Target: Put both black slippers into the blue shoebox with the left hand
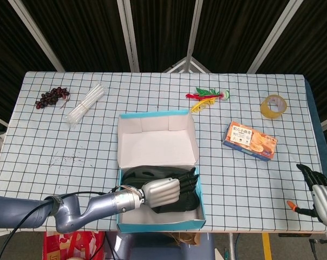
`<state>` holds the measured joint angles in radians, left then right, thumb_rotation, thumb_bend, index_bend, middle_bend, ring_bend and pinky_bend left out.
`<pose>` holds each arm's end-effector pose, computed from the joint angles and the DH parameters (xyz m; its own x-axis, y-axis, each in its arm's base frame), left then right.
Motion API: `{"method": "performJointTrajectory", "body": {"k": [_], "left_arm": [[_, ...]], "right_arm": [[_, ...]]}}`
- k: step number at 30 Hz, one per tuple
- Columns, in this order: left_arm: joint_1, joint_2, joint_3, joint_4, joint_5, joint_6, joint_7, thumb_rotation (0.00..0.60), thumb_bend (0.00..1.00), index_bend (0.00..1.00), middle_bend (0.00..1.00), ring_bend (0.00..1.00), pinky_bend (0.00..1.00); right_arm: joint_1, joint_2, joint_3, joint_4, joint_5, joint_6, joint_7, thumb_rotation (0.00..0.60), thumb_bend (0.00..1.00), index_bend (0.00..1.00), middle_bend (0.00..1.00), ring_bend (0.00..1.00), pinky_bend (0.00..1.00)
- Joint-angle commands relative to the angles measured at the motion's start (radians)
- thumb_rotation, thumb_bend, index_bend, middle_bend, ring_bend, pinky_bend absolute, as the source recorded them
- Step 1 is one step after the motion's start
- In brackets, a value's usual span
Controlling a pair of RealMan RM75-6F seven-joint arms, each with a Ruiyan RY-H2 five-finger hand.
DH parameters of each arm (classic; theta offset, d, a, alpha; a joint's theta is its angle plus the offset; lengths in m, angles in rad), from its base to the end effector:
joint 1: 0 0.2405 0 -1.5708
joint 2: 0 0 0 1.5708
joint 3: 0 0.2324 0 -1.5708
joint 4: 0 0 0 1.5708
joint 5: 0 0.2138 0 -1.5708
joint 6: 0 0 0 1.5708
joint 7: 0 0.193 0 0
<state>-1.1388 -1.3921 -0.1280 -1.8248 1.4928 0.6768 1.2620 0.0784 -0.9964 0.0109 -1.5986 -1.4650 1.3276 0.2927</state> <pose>0.0628 0.2574 -0.0641 0.6167 -0.7297 0.2955 -0.4262 -0.6250 -0.6540 -0.3303 -0.2156 0.1564 0.2324 -0.1711 0.9575 -0.9638 0.0916 0.2503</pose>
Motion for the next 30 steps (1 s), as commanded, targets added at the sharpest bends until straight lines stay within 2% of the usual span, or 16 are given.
{"method": "performJointTrajectory", "body": {"k": [1, 6, 12, 14, 16, 18, 21, 25, 30], "left_arm": [[0.002, 0.013, -0.003, -0.020, -0.015, 0.012, -0.011, 0.439, 0.01, 0.05, 0.05, 0.00, 0.09], [0.016, 0.064, 0.013, -0.079, -0.057, 0.016, -0.054, 0.439, 0.01, 0.05, 0.04, 0.00, 0.09], [0.015, 0.115, 0.057, -0.095, -0.022, 0.010, -0.011, 0.431, 0.01, 0.05, 0.05, 0.00, 0.09], [0.020, 0.123, 0.071, -0.096, 0.002, 0.017, -0.011, 0.472, 0.02, 0.09, 0.11, 0.00, 0.09], [0.032, 0.126, 0.079, -0.092, 0.034, 0.046, -0.028, 0.563, 0.06, 0.19, 0.23, 0.05, 0.12], [0.113, 0.091, 0.075, -0.102, -0.022, 0.154, -0.218, 0.599, 0.11, 0.24, 0.29, 0.11, 0.18], [0.174, 0.062, 0.094, -0.095, -0.035, 0.217, -0.370, 0.600, 0.12, 0.25, 0.31, 0.14, 0.21], [0.215, 0.034, 0.117, -0.046, 0.003, 0.258, -0.527, 0.600, 0.12, 0.30, 0.38, 0.19, 0.27], [0.244, 0.020, 0.143, -0.004, 0.054, 0.284, -0.659, 0.600, 0.12, 0.33, 0.42, 0.23, 0.31]], "right_arm": [[-0.001, 0.002, -0.003, -0.002, -0.007, 0.001, 0.003, 0.600, 0.22, 0.07, 0.10, 0.14, 0.09], [0.000, 0.002, -0.005, -0.001, -0.011, 0.001, 0.006, 0.600, 0.22, 0.07, 0.10, 0.14, 0.09], [-0.002, 0.003, -0.006, -0.007, -0.015, 0.007, 0.002, 0.600, 0.22, 0.07, 0.10, 0.14, 0.09], [-0.004, 0.003, -0.006, -0.007, -0.014, 0.008, 0.001, 0.600, 0.22, 0.07, 0.10, 0.14, 0.09], [-0.003, 0.003, -0.006, -0.007, -0.011, 0.004, -0.002, 0.600, 0.22, 0.07, 0.10, 0.14, 0.09], [-0.001, 0.003, -0.007, -0.008, -0.012, 0.001, -0.002, 0.600, 0.22, 0.07, 0.10, 0.14, 0.09], [-0.001, 0.003, -0.007, -0.009, -0.011, 0.000, -0.005, 0.600, 0.22, 0.07, 0.10, 0.14, 0.09], [0.000, 0.003, -0.008, -0.013, -0.009, -0.003, -0.014, 0.600, 0.22, 0.07, 0.10, 0.14, 0.09], [0.004, 0.002, -0.006, -0.015, -0.003, -0.010, -0.026, 0.600, 0.22, 0.07, 0.10, 0.14, 0.09]]}}
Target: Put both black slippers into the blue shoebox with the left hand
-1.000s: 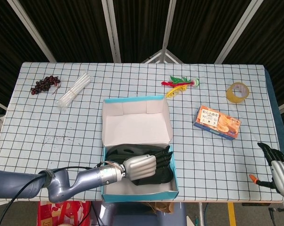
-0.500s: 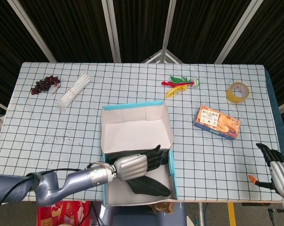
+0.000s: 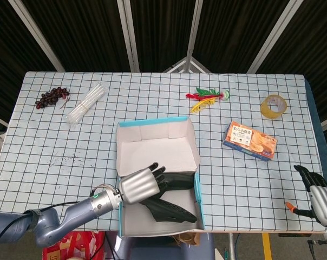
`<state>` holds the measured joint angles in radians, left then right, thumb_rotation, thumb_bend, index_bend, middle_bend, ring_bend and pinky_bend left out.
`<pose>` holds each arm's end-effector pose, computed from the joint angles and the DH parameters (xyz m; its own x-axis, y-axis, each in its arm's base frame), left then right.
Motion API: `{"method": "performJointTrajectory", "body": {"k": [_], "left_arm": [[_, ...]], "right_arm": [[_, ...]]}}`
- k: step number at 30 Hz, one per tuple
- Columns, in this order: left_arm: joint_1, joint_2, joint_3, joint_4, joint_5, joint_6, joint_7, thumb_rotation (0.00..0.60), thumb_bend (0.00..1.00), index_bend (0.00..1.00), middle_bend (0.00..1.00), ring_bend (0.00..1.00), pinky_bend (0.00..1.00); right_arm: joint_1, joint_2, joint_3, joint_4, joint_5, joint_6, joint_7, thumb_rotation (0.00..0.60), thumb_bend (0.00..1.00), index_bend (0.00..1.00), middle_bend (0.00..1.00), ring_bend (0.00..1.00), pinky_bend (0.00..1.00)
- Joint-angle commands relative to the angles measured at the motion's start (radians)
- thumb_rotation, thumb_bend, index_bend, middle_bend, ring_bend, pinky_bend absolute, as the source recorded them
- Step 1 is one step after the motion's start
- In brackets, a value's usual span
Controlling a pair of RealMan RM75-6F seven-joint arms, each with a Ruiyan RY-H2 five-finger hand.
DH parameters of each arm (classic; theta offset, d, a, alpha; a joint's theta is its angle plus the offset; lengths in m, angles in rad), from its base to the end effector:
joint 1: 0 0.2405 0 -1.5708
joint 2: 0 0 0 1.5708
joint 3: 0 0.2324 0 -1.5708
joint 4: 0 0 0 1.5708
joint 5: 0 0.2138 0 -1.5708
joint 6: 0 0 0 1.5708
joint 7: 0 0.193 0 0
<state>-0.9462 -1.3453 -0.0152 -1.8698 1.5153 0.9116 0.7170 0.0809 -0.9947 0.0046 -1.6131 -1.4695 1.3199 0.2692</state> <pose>0.0047 0.2623 -0.0370 0.7372 -0.1918 0.6478 0.1848 -0.8650 -0.4664 -0.3276 -0.2144 0.1521 0.2430 -0.1879 0.9516 -0.9613 0.0844 0.2621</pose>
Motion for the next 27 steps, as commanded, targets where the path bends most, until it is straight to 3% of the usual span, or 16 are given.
{"method": "performJointTrajectory", "body": {"k": [1, 8, 12, 15, 19, 22, 27], "left_arm": [[0.058, -0.029, 0.031, 0.043, 0.032, 0.055, -0.138, 0.600, 0.12, 0.33, 0.42, 0.23, 0.31], [0.131, -0.019, 0.000, -0.003, -0.020, 0.150, -0.323, 0.600, 0.12, 0.32, 0.38, 0.22, 0.31], [0.199, 0.025, -0.018, -0.024, 0.000, 0.270, -0.407, 0.600, 0.12, 0.30, 0.34, 0.20, 0.27], [0.274, 0.076, -0.004, -0.030, 0.051, 0.391, -0.452, 0.600, 0.12, 0.30, 0.33, 0.19, 0.24], [0.400, 0.139, 0.058, -0.029, 0.092, 0.536, -0.434, 0.600, 0.12, 0.30, 0.28, 0.14, 0.19], [0.513, 0.174, 0.101, -0.015, 0.086, 0.648, -0.325, 0.600, 0.12, 0.31, 0.28, 0.14, 0.18], [0.678, 0.158, 0.110, 0.022, 0.007, 0.814, -0.233, 0.600, 0.12, 0.31, 0.28, 0.14, 0.18]], "right_arm": [[0.002, 0.000, 0.000, -0.002, 0.002, -0.003, -0.004, 0.600, 0.22, 0.07, 0.10, 0.14, 0.09], [-0.001, 0.002, 0.001, -0.002, 0.004, 0.000, -0.003, 0.600, 0.22, 0.07, 0.10, 0.14, 0.09], [-0.002, 0.002, 0.001, 0.000, 0.003, 0.002, 0.003, 0.600, 0.22, 0.07, 0.10, 0.14, 0.09], [-0.001, 0.003, 0.000, -0.002, 0.002, 0.000, 0.002, 0.600, 0.22, 0.07, 0.10, 0.14, 0.09], [-0.002, 0.002, -0.002, -0.009, -0.004, 0.004, -0.010, 0.600, 0.22, 0.07, 0.10, 0.14, 0.09], [-0.004, 0.001, -0.005, -0.017, -0.013, 0.011, -0.026, 0.600, 0.22, 0.07, 0.10, 0.14, 0.09], [-0.003, 0.000, -0.008, -0.021, -0.024, 0.017, -0.038, 0.600, 0.22, 0.07, 0.10, 0.14, 0.09]]}}
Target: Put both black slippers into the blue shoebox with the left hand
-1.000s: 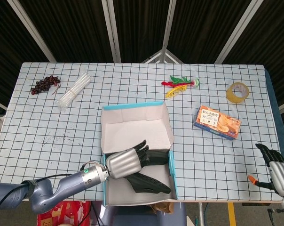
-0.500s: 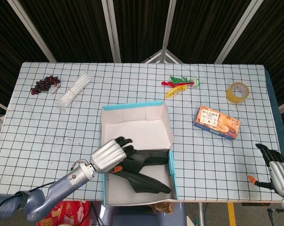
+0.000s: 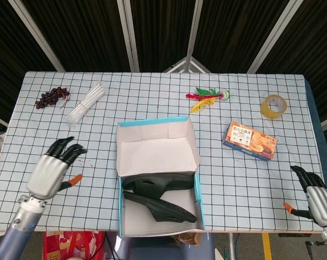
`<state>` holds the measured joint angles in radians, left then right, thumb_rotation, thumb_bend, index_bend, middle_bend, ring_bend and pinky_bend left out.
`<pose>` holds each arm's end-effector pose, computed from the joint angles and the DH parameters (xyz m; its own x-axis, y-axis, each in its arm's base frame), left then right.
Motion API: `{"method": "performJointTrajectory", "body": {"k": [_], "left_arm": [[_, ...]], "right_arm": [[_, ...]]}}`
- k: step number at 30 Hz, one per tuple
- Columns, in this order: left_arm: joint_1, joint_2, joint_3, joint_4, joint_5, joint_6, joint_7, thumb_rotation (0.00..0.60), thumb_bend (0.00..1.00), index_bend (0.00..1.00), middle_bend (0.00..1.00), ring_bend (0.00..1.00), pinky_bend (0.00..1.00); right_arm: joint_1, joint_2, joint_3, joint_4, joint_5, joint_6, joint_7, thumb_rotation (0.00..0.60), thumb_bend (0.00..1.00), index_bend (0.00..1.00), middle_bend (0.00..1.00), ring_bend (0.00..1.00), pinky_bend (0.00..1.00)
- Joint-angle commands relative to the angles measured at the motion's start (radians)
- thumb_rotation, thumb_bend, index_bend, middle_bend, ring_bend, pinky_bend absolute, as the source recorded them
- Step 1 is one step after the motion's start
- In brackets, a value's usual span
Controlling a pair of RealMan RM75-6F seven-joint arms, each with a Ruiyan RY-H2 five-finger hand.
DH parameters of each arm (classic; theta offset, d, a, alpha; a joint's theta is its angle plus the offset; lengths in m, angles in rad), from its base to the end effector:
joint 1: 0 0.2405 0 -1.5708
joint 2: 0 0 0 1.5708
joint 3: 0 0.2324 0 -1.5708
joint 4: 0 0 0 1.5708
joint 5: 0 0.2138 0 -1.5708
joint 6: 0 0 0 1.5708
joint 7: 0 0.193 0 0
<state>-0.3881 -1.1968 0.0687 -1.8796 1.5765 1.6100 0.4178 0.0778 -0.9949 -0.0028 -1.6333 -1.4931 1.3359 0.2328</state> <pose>-0.1483 0.2539 0.1076 0.4412 -0.1478 0.8852 0.8209 -0.3321 -0.4646 -0.3195 -0.2119 0.1484 0.2644 -0.1905 0.9454 -0.9586 0.0555 0.2793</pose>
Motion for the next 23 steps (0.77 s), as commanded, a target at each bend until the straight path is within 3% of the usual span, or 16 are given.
{"method": "performJointTrajectory", "body": {"k": [1, 6, 11, 23], "left_arm": [[0.142, 0.008, 0.024, 0.041, -0.075, 0.131, 0.066, 0.600, 0.12, 0.31, 0.28, 0.14, 0.17], [0.211, -0.013, -0.004, 0.119, -0.174, 0.152, 0.014, 0.600, 0.12, 0.27, 0.21, 0.08, 0.12], [0.235, -0.022, -0.039, 0.161, -0.272, 0.097, -0.016, 0.600, 0.12, 0.22, 0.18, 0.06, 0.11], [0.256, 0.003, -0.082, 0.186, -0.295, 0.037, -0.081, 0.600, 0.12, 0.21, 0.19, 0.06, 0.11]], "right_arm": [[0.000, -0.001, -0.001, -0.002, -0.001, 0.001, -0.005, 0.600, 0.22, 0.07, 0.10, 0.14, 0.09], [-0.001, -0.004, -0.001, -0.003, -0.008, 0.009, -0.016, 0.600, 0.22, 0.07, 0.10, 0.14, 0.09], [-0.003, -0.008, 0.002, -0.006, -0.004, 0.017, -0.033, 0.600, 0.22, 0.07, 0.10, 0.14, 0.09], [-0.007, -0.020, 0.010, -0.008, 0.002, 0.035, -0.062, 0.600, 0.22, 0.07, 0.10, 0.14, 0.09]]}}
